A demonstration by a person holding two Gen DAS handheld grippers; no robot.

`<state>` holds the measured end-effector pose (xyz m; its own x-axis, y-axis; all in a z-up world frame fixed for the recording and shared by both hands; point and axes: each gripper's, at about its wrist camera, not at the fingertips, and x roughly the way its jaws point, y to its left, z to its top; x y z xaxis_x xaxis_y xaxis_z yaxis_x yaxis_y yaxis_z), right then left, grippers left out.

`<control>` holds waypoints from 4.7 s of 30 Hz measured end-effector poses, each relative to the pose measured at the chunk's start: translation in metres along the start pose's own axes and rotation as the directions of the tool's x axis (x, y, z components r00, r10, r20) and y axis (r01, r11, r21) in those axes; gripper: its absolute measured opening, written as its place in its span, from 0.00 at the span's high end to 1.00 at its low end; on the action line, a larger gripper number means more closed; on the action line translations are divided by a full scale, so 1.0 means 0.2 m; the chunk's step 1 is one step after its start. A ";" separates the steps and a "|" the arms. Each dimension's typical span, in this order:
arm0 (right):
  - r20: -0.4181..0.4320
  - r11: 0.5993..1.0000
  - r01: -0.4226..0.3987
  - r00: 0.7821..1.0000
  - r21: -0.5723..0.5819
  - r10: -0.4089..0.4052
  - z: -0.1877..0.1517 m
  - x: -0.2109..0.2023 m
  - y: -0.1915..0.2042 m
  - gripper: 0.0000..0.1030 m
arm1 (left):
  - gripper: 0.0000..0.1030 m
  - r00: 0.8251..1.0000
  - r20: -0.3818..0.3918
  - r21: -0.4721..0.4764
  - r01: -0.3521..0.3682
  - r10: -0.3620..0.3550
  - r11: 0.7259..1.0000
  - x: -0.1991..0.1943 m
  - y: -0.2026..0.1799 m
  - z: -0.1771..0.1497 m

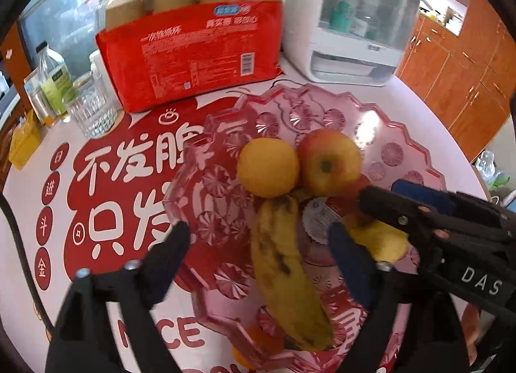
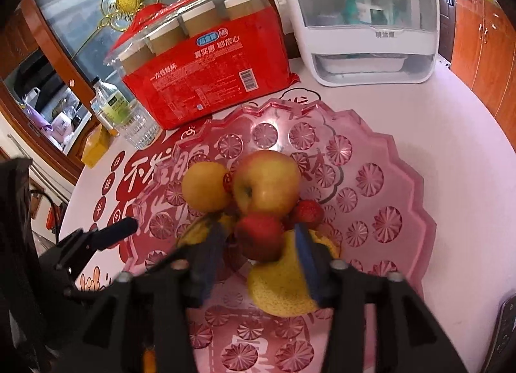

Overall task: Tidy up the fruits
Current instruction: 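Lower the melon and red apple into the bowl and open both grippers, then move both open grippers back toward the oranges and tomatoes, then grasp an orange with the left gripper while the right grasps a red tomato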

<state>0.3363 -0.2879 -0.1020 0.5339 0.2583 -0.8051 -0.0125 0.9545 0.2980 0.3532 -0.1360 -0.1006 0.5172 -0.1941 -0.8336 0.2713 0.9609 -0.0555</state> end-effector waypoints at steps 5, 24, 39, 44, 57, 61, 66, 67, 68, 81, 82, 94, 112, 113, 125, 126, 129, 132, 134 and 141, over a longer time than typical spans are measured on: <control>0.032 0.999 0.030 0.999 -0.039 -0.029 0.00 -0.03 0.04 0.43 | 0.04 0.994 0.049 0.104 -0.102 0.097 0.989 -0.05 -0.10 -0.03; 0.089 0.994 0.080 0.993 -0.074 -0.073 -0.02 -0.12 0.06 0.43 | 0.04 0.993 0.070 0.092 -0.104 0.098 0.990 -0.19 -0.09 -0.09; 0.124 0.992 0.096 0.989 -0.084 -0.085 -0.12 -0.31 0.11 0.43 | 0.04 0.992 0.088 0.028 -0.095 0.092 0.995 -0.40 0.04 -0.17; 0.157 0.990 0.109 0.983 -0.093 -0.094 -0.15 -0.41 0.14 0.43 | 0.04 0.995 0.080 -0.003 -0.063 0.063 0.998 -0.49 0.09 -0.19; 0.273 0.985 0.094 0.961 -0.143 -0.052 -0.31 -0.73 0.28 0.43 | 0.03 0.985 0.165 -0.069 -0.046 0.057 0.997 -0.79 0.21 -0.31; 0.287 0.984 0.079 0.957 -0.157 -0.031 -0.39 -0.79 0.32 0.43 | 0.03 0.980 0.183 -0.078 -0.062 0.075 0.995 -0.84 0.23 -0.38; 0.294 0.984 0.055 0.956 -0.172 -0.002 -0.49 -0.82 0.36 0.43 | 0.03 0.981 0.181 -0.100 -0.050 0.068 0.994 -0.87 0.25 -0.49; 0.294 0.983 0.052 0.956 -0.175 0.002 -0.51 -0.82 0.37 0.43 | 0.03 0.982 0.177 -0.105 -0.048 0.066 0.993 -0.87 0.25 -0.50; 0.292 0.982 0.051 0.956 -0.181 0.004 -0.54 -0.82 0.38 0.43 | 0.03 0.983 0.171 -0.112 -0.046 0.065 0.993 -0.87 0.26 -0.53; 0.162 0.950 0.032 0.987 -0.309 0.019 -0.97 -0.57 0.52 0.43 | 0.03 0.990 0.085 -0.161 -0.095 0.110 0.982 -0.69 0.36 -0.82; 0.137 0.949 0.023 0.990 -0.314 0.021 -0.99 -0.54 0.53 0.43 | 0.03 0.990 0.073 -0.161 -0.105 0.118 0.981 -0.66 0.37 -0.85; -0.010 0.937 -0.045 0.999 -0.346 0.045 -1.13 -0.25 0.61 0.43 | 0.03 0.990 0.000 -0.164 -0.139 0.141 0.977 -0.52 0.43 -0.96; -0.041 0.912 -0.061 0.998 -0.406 0.049 -1.10 -0.05 0.69 0.59 | 0.03 0.994 -0.017 -0.223 -0.108 0.107 0.969 -0.46 0.54 -0.96; -0.038 0.909 -0.060 0.998 -0.413 0.048 -1.10 -0.05 0.70 0.64 | 0.03 0.995 -0.019 -0.227 -0.104 0.102 0.968 -0.46 0.54 -0.95; -0.016 0.899 -0.037 0.999 -0.436 0.034 -1.13 -0.10 0.65 0.74 | 0.03 0.998 -0.033 -0.221 -0.060 0.054 0.973 -0.40 0.49 -0.93; -0.012 0.903 -0.035 0.999 -0.428 0.033 -1.12 -0.11 0.64 0.74 | 0.03 0.998 -0.035 -0.214 -0.054 0.048 0.975 -0.40 0.48 -0.93; 0.009 0.914 -0.015 1.000 -0.406 0.020 -1.10 -0.14 0.58 0.74 | 0.03 0.999 -0.042 -0.189 -0.034 0.026 0.981 -0.37 0.42 -0.92; 0.027 0.920 0.016 1.000 -0.391 -0.006 -1.08 -0.15 0.54 0.74 | 0.03 0.999 -0.052 -0.166 -0.013 0.005 0.986 -0.34 0.37 -0.90; 0.027 0.927 0.019 1.000 -0.375 -0.010 -1.06 -0.15 0.51 0.74 | 0.03 0.998 -0.065 -0.158 0.003 -0.014 0.987 -0.31 0.33 -0.88; 0.031 0.933 0.025 0.999 -0.360 -0.015 -1.06 -0.16 0.47 0.74 | 0.06 0.993 -0.092 -0.170 0.058 -0.074 0.984 -0.25 0.29 -0.86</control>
<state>0.1395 -0.1754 -0.1575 0.5599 0.2392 -0.7933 -0.3027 0.9503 0.0730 0.2036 -0.0364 -0.1562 0.4191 -0.2457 -0.8741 0.1589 0.9677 -0.1958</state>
